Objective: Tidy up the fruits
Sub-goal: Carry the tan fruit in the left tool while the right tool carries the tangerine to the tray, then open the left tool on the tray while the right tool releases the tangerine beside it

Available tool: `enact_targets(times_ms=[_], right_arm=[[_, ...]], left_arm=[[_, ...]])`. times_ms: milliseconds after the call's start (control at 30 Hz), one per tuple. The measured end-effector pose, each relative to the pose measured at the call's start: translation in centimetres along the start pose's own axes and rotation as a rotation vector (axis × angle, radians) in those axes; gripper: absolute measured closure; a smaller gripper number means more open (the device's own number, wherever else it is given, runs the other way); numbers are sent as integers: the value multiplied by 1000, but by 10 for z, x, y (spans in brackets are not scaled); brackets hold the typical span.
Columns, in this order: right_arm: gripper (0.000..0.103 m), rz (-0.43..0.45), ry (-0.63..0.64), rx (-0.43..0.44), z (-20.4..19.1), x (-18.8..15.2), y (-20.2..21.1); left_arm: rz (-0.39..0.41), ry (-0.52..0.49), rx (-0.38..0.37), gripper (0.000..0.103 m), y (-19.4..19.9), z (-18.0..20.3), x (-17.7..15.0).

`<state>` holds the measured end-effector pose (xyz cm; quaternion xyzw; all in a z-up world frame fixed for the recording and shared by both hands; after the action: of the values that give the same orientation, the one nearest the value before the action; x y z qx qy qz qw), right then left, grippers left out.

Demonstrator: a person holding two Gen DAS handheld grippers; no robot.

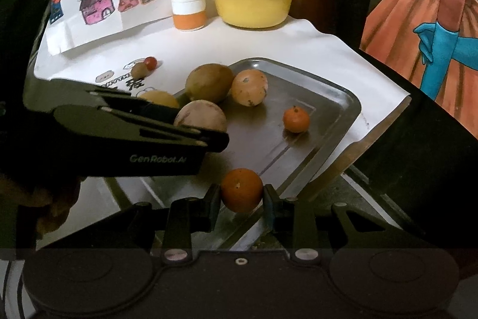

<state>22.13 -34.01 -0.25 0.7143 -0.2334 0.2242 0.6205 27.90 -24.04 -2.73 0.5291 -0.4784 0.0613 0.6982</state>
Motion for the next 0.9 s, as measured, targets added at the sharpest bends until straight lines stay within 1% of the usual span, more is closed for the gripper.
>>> enact_targets(times_ms=[267, 500, 767, 900], right_arm=[[70, -8, 7, -2, -4, -5, -1], [70, -9, 11, 1, -5, -7, -1], [70, -8, 16, -4, -8, -11, -1], [69, -6, 16, -5, -8, -11, 0]], left_arm=[[-5, -8, 2, 51, 2, 1, -3], [-25, -5, 0, 51, 1, 3, -9], [-17, -8, 6, 51, 4, 3, -11], [-2, -11, 17, 47, 8, 2, -10]])
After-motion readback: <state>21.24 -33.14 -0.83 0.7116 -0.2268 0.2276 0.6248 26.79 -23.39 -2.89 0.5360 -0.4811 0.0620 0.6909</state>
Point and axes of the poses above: each gripper's, at about its wrist camera, not at the fingertips, and y roughly against the way its jaws point, z to its right, x to its top, the point moved 6 cm from there along -y, roughly the way its jaws point, and after that the axes turned 14 degrees about -y, right-handed, at the moved point
